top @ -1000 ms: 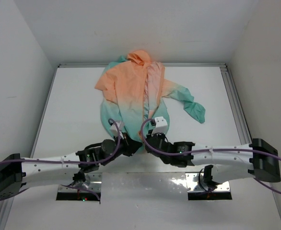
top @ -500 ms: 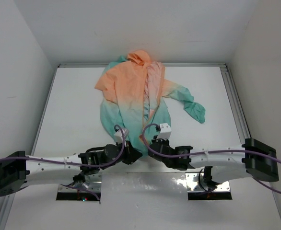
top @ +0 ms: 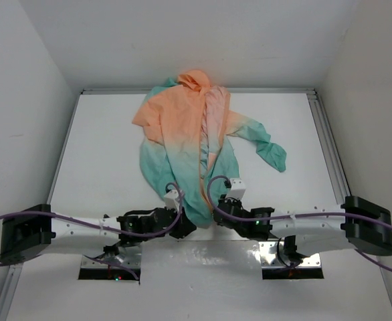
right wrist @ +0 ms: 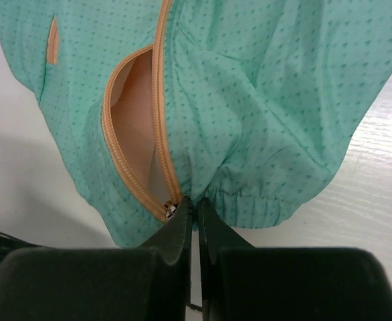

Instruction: Zip up the jacket

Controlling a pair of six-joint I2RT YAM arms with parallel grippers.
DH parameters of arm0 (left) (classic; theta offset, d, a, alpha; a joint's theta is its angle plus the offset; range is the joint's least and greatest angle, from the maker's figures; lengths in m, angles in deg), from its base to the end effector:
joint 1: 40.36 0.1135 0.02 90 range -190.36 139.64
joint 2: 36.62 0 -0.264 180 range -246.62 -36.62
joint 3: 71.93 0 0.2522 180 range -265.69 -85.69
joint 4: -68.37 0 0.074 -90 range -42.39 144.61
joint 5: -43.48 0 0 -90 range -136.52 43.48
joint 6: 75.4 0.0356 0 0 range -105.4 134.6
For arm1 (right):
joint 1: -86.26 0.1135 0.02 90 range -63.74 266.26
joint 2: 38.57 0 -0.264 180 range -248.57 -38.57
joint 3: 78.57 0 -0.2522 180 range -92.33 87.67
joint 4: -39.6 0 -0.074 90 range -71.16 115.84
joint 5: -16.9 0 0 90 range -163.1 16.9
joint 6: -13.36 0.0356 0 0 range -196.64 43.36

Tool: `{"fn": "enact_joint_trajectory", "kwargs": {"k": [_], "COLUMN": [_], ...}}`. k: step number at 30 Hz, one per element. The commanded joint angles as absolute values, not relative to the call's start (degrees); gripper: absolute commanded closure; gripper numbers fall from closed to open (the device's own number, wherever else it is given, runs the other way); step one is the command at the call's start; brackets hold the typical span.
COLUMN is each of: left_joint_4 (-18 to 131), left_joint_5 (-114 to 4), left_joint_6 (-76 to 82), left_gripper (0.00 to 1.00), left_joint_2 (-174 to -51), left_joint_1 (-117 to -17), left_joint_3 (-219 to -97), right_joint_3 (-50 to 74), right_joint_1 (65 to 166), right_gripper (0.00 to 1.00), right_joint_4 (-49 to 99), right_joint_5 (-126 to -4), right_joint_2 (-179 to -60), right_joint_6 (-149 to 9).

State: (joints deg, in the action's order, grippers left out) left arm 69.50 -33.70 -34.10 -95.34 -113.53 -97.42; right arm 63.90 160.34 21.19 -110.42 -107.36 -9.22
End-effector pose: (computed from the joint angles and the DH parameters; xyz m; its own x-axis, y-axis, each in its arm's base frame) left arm 0.0614 -0.1757 0.1431 -0.7618 -0.0116 -0.6477 0.4645 0.6872 -0.5586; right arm 0.0773 0.1925 0.1507 -0.6871 0.2683 -0.6752 -0.0592 0.9055 0.4201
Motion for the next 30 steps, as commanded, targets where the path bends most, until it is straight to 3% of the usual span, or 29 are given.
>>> {"fn": "enact_joint_trajectory", "kwargs": {"k": [1,9,16,20,25,30], "left_joint_4": [73.9,60.7,53.2,50.7,49.7,57.5], "left_joint_5": [-32.7,-15.6,-17.8,-13.7,-15.9,-19.9], "left_joint_6": [-36.1,-43.0,-40.4,-40.8,-40.2,-38.0], "left_gripper": [1.0,0.68,0.67,0.59,0.67,0.67], "left_joint_2": [-95.5,-90.7,-90.9,-87.3,-91.1,-95.7], "left_joint_1": [-114.2,-113.8,-101.6,-97.9,-90.0,-85.6], "left_joint_3": [-96.9,-97.6,-102.1,-101.0,-100.7,-101.1], "right_joint_3": [64.9,69.8,69.9,70.4,69.9,70.0], "right_joint_1": [160.8,161.1,161.1,161.1,161.1,161.1], "right_gripper": [1.0,1.0,1.0,1.0,1.0,1.0], "right_joint_4": [23.7,21.6,22.7,24.6,27.2,30.2], "right_joint_5": [-109.3,-109.0,-108.8,-108.8,-108.3,-108.2], "right_joint_2": [-105.5,-99.7,-99.6,-100.0,-101.7,-103.3], "right_joint_6": [-7.5,-5.4,-5.3,-5.3,-5.5,-5.7]}}
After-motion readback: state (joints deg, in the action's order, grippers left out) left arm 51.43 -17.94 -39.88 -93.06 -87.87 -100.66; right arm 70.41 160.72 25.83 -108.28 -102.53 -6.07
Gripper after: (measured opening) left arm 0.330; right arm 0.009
